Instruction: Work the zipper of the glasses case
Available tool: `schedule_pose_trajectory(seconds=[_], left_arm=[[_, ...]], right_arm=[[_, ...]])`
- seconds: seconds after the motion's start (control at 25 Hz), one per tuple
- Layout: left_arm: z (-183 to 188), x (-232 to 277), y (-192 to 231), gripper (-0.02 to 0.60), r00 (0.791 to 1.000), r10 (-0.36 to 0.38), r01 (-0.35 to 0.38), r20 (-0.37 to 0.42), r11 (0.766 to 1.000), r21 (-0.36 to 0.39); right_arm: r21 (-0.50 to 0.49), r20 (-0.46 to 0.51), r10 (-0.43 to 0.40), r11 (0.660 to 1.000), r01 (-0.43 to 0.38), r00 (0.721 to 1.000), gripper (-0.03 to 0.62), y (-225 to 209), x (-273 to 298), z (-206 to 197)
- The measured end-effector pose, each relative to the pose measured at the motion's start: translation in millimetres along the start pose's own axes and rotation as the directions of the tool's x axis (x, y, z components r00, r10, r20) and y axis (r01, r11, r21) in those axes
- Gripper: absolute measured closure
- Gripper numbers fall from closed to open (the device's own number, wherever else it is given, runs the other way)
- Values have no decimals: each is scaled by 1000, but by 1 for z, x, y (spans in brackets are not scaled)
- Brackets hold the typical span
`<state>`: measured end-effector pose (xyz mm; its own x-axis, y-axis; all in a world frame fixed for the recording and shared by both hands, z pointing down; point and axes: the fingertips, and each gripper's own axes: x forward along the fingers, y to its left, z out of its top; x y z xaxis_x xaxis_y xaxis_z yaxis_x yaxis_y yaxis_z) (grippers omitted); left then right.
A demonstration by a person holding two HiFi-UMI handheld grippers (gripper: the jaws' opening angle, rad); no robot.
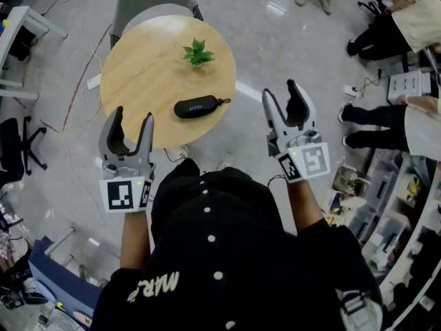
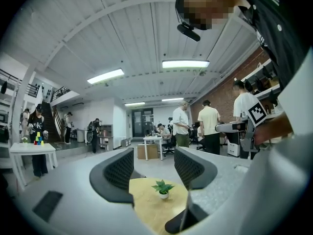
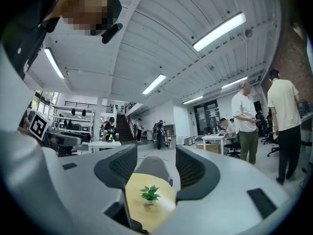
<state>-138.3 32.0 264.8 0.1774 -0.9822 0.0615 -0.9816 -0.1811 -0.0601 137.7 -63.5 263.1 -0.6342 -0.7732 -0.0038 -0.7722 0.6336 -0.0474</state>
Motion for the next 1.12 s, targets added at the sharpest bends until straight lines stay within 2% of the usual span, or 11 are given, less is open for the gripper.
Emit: schedule_pose_trajectory(seconds=[0.16,0.48,0.64,0.76,0.92,1.12], left_arm=[[4,11,21,339,999,-39,39,19,999,25],[-4,23,45,339,991,-134,133,26,991,28],[-22,27,56,339,980,-196,197,-30,979,59],[-29,29,55,339,967,-252,254,-44,966,46],[-47,40,49,339,936,-337,341,-99,939,38],[-65,58,31,339,911,-383,389,-149,921,12]], right_arm=[[-13,3,-16,1000,16,1000,361,11,19,2],[-36,-5,-61,998,60,998,359,30,44,5],[-46,-18,-94,995,93,995,359,39,51,3],[-56,-42,-115,992,112,993,359,48,48,0],[-92,-72,-129,988,123,989,359,50,45,-9],[-78,-101,-110,992,102,989,364,35,45,-23]])
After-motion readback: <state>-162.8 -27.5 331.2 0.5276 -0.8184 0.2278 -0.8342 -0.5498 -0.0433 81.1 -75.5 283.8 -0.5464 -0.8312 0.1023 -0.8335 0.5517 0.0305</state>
